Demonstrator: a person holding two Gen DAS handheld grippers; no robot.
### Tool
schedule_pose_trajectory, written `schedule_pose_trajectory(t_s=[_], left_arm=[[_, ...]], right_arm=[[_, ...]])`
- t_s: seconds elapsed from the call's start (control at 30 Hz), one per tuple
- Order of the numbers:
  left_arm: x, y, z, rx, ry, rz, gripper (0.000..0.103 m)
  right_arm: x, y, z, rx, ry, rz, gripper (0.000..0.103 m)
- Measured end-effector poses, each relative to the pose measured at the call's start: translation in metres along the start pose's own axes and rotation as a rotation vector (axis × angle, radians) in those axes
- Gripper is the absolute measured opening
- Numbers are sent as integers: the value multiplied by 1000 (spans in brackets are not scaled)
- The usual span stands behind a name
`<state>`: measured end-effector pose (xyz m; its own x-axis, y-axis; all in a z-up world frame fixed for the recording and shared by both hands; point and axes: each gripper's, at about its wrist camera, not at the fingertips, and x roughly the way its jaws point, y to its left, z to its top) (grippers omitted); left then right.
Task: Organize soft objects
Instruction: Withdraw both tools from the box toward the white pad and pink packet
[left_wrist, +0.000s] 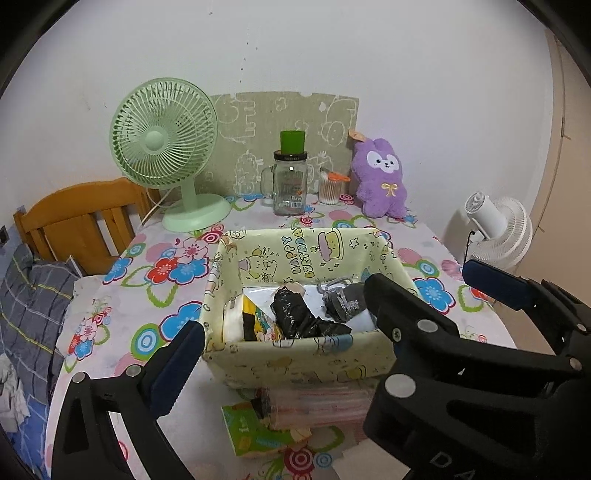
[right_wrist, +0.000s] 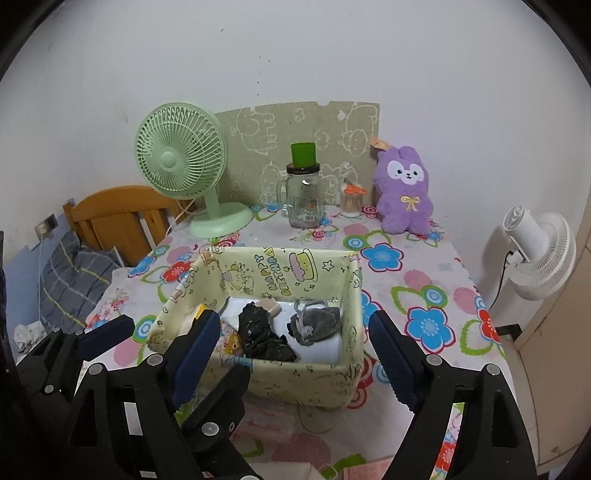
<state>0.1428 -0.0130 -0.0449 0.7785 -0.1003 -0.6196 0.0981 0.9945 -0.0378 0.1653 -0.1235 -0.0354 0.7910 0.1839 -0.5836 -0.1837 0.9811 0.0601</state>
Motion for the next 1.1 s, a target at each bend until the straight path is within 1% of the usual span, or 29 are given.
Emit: schedule_pose_trajectory(t_s=[0.17, 0.4, 0.6, 0.77, 1.1], left_arm=[[-15, -2, -5, 3, -18, -2, 103], [-35, -6, -14, -6, -38, -18, 103], [-48, -13, -23, -1, -45, -24, 103], [-53, -21, -35, 6, -35, -29, 103], [-53, -36, -60, 11, -14, -52, 103]], right_arm=[[-20, 2, -6, 0, -21, -3, 86], [-43, 0, -14, 9, -49, -12, 92], [-61, -5, -25, 21, -62, -15, 94], [-68, -8, -34, 17, -59, -7, 96], [-74, -20, -62, 30, -45, -25, 96]])
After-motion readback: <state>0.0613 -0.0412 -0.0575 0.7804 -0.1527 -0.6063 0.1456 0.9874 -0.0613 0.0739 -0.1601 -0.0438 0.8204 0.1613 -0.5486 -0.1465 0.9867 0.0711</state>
